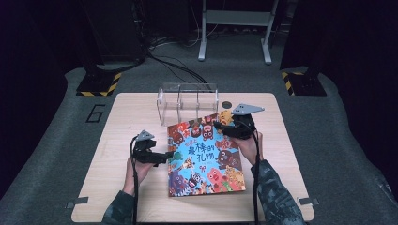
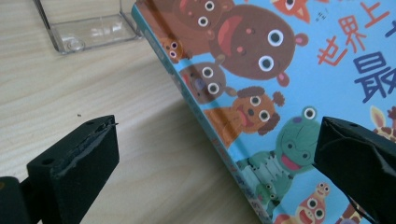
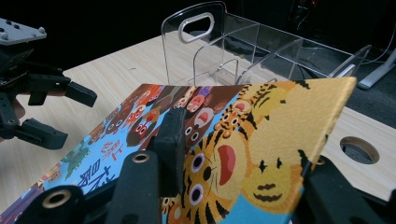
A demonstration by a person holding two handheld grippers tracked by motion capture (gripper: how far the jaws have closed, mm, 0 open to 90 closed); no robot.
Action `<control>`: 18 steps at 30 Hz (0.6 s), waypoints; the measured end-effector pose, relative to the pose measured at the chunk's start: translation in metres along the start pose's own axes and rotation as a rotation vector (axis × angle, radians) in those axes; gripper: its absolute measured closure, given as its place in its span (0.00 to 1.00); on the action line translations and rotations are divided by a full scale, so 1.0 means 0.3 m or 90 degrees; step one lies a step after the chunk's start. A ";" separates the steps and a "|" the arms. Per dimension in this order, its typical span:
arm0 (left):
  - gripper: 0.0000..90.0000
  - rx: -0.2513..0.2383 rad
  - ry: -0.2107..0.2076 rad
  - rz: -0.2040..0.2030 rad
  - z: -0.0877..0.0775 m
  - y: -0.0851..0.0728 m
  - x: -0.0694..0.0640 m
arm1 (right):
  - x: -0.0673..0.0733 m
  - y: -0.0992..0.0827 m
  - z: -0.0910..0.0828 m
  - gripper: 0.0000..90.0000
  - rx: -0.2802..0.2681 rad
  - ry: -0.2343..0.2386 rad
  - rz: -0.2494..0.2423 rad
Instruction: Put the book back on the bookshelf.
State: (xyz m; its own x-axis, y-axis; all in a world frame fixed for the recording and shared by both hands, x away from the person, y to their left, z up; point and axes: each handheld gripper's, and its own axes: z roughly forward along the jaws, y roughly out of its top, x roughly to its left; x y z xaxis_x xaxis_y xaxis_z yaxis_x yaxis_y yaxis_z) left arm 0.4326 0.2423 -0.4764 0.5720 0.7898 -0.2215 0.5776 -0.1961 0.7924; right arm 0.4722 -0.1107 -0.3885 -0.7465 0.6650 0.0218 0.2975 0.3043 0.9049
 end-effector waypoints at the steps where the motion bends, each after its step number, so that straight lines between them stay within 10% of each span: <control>1: 0.00 -0.001 -0.002 0.003 -0.001 0.006 0.001 | 0.003 0.001 -0.002 0.65 -0.005 -0.001 -0.005; 18: 0.00 0.003 -0.015 0.007 0.027 0.061 -0.001 | 0.025 0.033 -0.010 0.65 -0.067 -0.023 -0.056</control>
State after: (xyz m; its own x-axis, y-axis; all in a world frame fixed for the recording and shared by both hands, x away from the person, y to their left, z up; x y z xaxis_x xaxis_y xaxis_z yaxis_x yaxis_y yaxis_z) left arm 0.4477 0.2337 -0.4663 0.5922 0.7735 -0.2259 0.5733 -0.2075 0.7926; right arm 0.4678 -0.1047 -0.3781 -0.7444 0.6638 -0.0726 0.1673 0.2907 0.9421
